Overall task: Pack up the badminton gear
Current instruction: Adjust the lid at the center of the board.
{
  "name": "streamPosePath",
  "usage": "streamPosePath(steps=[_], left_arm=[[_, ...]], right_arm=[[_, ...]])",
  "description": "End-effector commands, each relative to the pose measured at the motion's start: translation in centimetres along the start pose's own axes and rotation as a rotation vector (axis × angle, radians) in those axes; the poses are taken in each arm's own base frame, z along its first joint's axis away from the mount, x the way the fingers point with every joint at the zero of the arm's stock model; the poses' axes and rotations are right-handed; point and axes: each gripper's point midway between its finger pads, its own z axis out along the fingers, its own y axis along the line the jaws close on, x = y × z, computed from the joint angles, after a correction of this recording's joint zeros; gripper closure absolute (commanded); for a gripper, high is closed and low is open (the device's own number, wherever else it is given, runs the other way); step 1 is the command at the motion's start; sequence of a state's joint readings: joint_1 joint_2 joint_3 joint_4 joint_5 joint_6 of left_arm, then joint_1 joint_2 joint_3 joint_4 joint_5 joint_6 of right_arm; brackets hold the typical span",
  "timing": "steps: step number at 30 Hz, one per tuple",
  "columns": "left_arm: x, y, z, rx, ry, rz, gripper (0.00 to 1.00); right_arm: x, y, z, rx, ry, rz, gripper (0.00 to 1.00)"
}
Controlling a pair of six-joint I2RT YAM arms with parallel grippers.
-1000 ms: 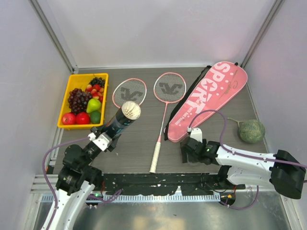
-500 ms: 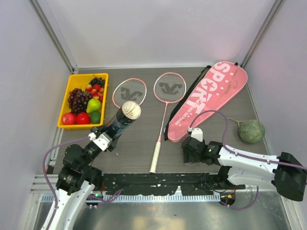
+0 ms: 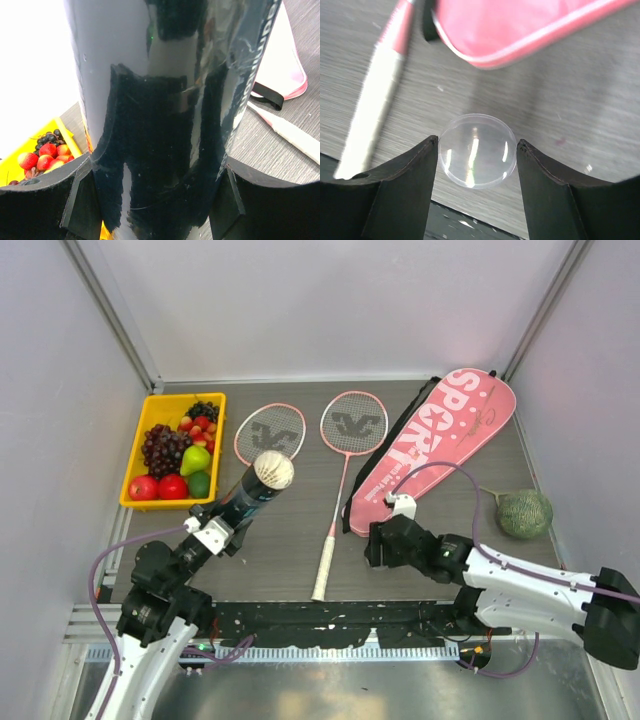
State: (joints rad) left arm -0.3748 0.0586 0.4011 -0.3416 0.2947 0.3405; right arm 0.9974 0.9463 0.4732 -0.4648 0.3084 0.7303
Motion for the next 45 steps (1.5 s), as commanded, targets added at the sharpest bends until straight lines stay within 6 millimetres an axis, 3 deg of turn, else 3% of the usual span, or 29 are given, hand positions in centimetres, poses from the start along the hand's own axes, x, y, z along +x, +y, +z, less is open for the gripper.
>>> streamPosePath(steps=[1,5,8,12,16,20,25,31,34,36,37,39,45], left_arm=[[-2.1,1.2,0.1,-0.048,-0.076,0.023,1.0],[-2.2,1.3,0.0,-0.055,-0.08,0.026,1.0],[-2.3,1.3,0.0,-0.055,-0.081,0.027,1.0],[-2.2,1.5,-0.1,-0.07,-0.081,0.03,1.0],[-2.2,1.9,-0.2,-0.095,-0.08,0.034,1.0],[-2.0,2.0,-0.3,-0.101,-0.076,0.037,1.0],[-1.9,2.0,-0.2,-0.101,-0.07,0.037,1.0],[-1.9,2.2,-0.2,-0.108,-0.07,0.04,1.0],[-1.9,2.2,-0.3,-0.112,-0.068,0.043,1.0],[-1.9,2.2,-0.4,-0.114,-0.072,0.044,1.0],[-1.9,2.3,-0.4,-0.115,-0.072,0.044,1.0],[-1.9,2.3,-0.3,-0.115,-0.072,0.044,1.0],[-1.9,2.3,-0.3,-0.115,-0.07,0.044,1.0]], right_arm=[[-7.9,6.4,-1.8,-0.328,-0.268,0.056,0.42],[-11.1,9.6,-4.0,-0.649,-0.432,0.108,0.44],[-12.1,11.1,-4.5,-0.772,-0.461,0.111,0.44],[-12.8,14.3,-4.5,-0.909,-0.402,0.096,0.44],[-14.0,18.7,-7.0,-1.227,-0.333,0.193,0.43],[-14.3,20.9,-5.4,-1.423,-0.199,0.358,0.44],[-12.8,22.1,-2.7,-1.402,-0.123,0.367,0.46],[-11.5,22.1,0.3,-1.328,-0.012,0.434,0.39],[-11.0,21.5,2.0,-1.261,0.011,0.501,0.29],[-11.2,21.4,1.9,-1.26,0.004,0.514,0.24],[-11.4,21.4,1.8,-1.261,0.001,0.524,0.16],[-12.2,21.5,1.1,-1.272,-0.018,0.541,0.09],[-14.5,21.9,-1.8,-1.335,-0.099,0.531,0.14]])
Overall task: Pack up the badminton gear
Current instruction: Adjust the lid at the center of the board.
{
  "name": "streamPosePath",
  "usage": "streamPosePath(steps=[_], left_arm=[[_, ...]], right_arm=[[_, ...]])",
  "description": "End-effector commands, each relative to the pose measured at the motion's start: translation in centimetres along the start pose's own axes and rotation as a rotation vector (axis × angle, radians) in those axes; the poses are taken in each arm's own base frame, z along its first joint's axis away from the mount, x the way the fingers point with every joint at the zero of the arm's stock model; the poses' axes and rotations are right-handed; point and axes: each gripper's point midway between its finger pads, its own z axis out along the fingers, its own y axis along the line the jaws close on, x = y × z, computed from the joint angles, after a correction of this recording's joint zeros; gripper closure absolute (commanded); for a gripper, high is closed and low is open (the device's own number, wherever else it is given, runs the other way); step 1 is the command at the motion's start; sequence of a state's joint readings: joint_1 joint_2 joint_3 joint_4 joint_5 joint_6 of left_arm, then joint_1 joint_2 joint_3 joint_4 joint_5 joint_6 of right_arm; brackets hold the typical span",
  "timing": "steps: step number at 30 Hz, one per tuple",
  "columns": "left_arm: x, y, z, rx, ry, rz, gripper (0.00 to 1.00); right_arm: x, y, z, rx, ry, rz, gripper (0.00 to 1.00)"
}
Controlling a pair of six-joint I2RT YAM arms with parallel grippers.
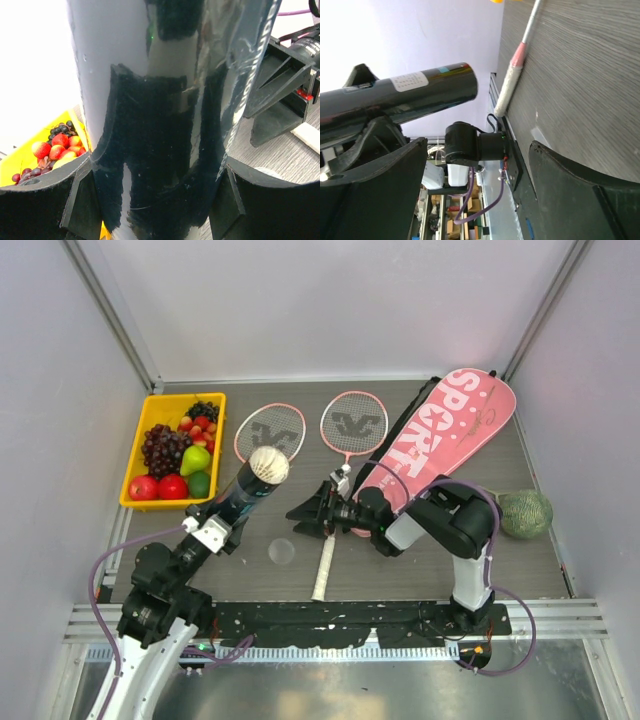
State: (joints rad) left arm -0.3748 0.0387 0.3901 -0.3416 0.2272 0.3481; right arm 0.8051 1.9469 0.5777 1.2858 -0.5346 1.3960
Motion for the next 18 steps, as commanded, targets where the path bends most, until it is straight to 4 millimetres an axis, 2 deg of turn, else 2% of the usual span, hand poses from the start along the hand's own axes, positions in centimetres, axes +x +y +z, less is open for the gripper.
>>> streamPosePath(steps=[1,3,5,8,9,10,11,12,13,15,17,18], left_arm=[[-2.4,1.3,-0.1,-0.052,-0.086,0.03,1.0],[-2.4,1.3,-0.1,-0.051,-0.089,0.029,1.0],[-2.4,1.4,-0.1,-0.058,-0.086,0.03,1.0],[-2.4,1.9,-0.2,-0.084,-0.08,0.03,1.0],[-2.3,2.3,-0.4,-0.107,-0.072,0.029,1.0],[-2.1,2.7,-0.5,-0.134,-0.061,0.026,1.0],[-2.0,3.1,-0.7,-0.159,-0.051,0.019,1.0],[-2.0,3.7,-1.0,-0.192,-0.042,0.01,1.0],[-2.1,4.2,-1.2,-0.218,-0.035,0.003,1.0],[-1.9,5.5,-1.9,-0.296,-0.007,-0.009,1.0],[-1.6,6.6,-2.5,-0.362,0.015,-0.016,1.0],[-2.3,7.1,-3.3,-0.403,-0.028,-0.013,1.0]], right_arm=[[-1.4,9.5,-1.1,-0.307,-0.083,-0.162,0.16],[-1.5,10.3,-1.3,-0.317,-0.092,-0.184,0.19],[-1.2,9.6,-0.9,-0.264,-0.077,-0.249,0.22],[-0.7,6.6,0.1,-0.055,-0.034,-0.35,0.2],[-0.6,4.6,0.4,0.044,-0.033,-0.471,0.18],[-0.5,2.9,0.3,0.205,0.002,-0.487,0.16],[-0.7,1.7,0.5,0.308,-0.012,-0.65,0.11],[-0.6,1.4,0.2,0.417,0.023,-0.691,0.09],[-1.0,2.2,0.9,0.468,0.002,-0.828,0.05],[-0.9,0.1,0.0,0.636,0.051,-0.928,0.03],[-0.8,-0.3,0.0,0.7,0.074,-1.012,0.03],[-0.5,-0.6,0.1,0.71,0.084,-1.04,0.03]])
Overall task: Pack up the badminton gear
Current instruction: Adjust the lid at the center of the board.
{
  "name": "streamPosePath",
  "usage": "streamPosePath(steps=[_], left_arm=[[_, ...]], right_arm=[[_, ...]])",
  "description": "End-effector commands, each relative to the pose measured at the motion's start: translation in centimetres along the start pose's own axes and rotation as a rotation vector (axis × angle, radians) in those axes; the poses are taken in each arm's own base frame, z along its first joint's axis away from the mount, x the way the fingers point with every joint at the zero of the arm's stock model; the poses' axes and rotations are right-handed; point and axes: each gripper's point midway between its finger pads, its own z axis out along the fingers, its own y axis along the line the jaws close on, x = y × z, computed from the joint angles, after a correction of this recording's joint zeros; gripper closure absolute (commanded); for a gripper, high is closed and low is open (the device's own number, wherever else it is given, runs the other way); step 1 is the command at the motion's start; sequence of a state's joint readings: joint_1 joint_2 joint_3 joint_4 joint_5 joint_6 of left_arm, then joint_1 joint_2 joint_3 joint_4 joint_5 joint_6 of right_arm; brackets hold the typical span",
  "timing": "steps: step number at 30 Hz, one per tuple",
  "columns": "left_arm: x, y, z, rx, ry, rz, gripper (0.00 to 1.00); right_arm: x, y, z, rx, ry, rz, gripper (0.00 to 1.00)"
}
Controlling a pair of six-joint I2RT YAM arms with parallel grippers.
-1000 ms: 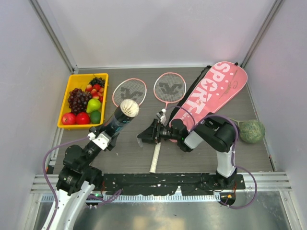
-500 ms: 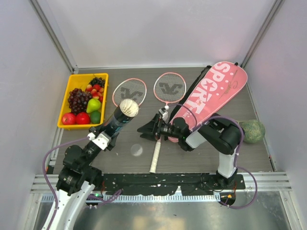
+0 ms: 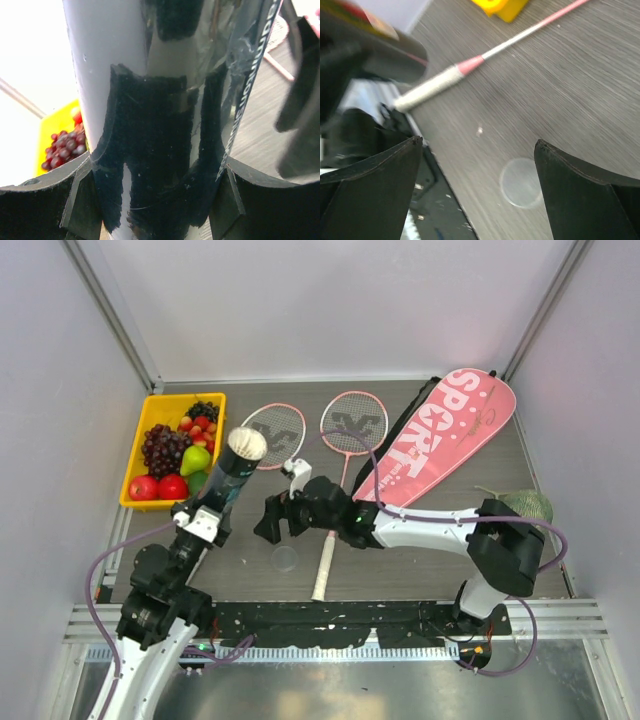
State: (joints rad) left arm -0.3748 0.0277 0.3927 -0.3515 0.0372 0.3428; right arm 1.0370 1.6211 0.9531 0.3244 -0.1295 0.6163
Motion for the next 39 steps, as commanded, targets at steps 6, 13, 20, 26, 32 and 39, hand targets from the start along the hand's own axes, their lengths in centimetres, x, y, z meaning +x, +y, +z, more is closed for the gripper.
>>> streamPosePath(steps=[6,13,20,26,32,39], left_arm=[[-4.0,6.8,-4.0,-0.382,-0.18,-0.032,1.0],[-4.0,7.7,-4.9,-0.444,-0.202,-0.04,1.0],[-4.1,7.5,-4.7,-0.429,-0.201,-0.034,1.0],[-4.0,7.3,-4.6,-0.421,-0.203,-0.029,1.0],[-4.1,7.3,-4.6,-0.418,-0.206,-0.03,1.0],[-4.0,7.3,-4.6,-0.417,-0.201,-0.027,1.0]], right_arm=[[6.0,-4.3,-0.5,0.285,0.265,-0.576,0.03],[7.9,-5.3,-0.1,0.334,0.342,-0.607,0.03],[10.1,-3.8,1.2,0.241,0.371,-0.546,0.04],[11.5,-3.8,1.8,0.227,0.408,-0.527,0.05],[12.0,-4.4,1.9,0.271,0.418,-0.535,0.05],[12.9,-5.5,1.4,0.313,0.445,-0.539,0.22]])
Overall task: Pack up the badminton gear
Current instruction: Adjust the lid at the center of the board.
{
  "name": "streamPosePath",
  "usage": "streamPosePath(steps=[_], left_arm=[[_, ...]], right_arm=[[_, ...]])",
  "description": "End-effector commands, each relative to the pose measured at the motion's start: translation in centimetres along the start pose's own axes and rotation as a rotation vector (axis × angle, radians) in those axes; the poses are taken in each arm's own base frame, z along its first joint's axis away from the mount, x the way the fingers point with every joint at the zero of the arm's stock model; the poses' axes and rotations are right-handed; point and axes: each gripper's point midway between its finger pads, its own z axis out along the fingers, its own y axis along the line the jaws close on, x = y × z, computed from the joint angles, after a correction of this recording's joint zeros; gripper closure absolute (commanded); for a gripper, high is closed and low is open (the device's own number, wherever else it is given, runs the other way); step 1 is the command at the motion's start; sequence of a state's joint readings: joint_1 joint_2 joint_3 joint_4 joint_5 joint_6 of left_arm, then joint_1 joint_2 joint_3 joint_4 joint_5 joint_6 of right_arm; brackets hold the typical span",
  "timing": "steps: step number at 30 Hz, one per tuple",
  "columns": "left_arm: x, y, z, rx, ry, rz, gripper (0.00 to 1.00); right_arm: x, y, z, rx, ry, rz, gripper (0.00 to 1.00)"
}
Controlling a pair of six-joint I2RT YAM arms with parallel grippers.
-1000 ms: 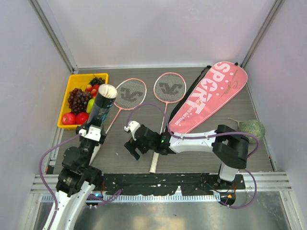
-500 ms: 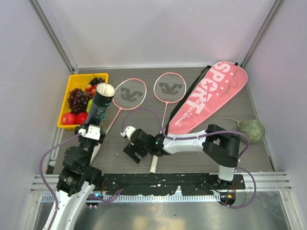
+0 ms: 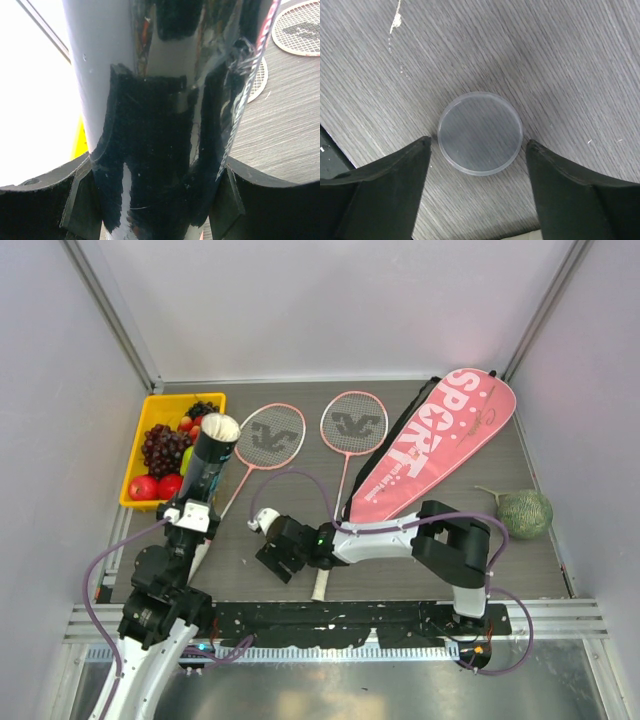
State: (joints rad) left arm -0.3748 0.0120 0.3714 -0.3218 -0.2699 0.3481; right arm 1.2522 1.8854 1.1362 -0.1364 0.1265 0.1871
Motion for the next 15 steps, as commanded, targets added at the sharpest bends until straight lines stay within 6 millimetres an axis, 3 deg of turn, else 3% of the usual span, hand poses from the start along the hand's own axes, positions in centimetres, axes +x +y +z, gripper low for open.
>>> streamPosePath(steps=[1,8,11,15], left_arm=[[-5.6,3.3,-3.1,-0.123,-0.284,-0.077,1.0],[-5.7,3.6,-3.3,-0.133,-0.291,-0.078,1.0],[-5.6,3.6,-3.3,-0.135,-0.29,-0.078,1.0],[-5.7,3.5,-3.2,-0.128,-0.29,-0.076,1.0]], right_arm=[[-0.6,-0.1,-0.2,0.031,-0.015,0.013,0.29],[-2.8,-1.9,-3.2,0.116,-0.091,0.021,0.41],[-4.7,-2.5,-5.5,0.131,-0.15,0.041,0.44],[-6.4,-5.1,-9.0,0.208,-0.206,0.114,0.48]])
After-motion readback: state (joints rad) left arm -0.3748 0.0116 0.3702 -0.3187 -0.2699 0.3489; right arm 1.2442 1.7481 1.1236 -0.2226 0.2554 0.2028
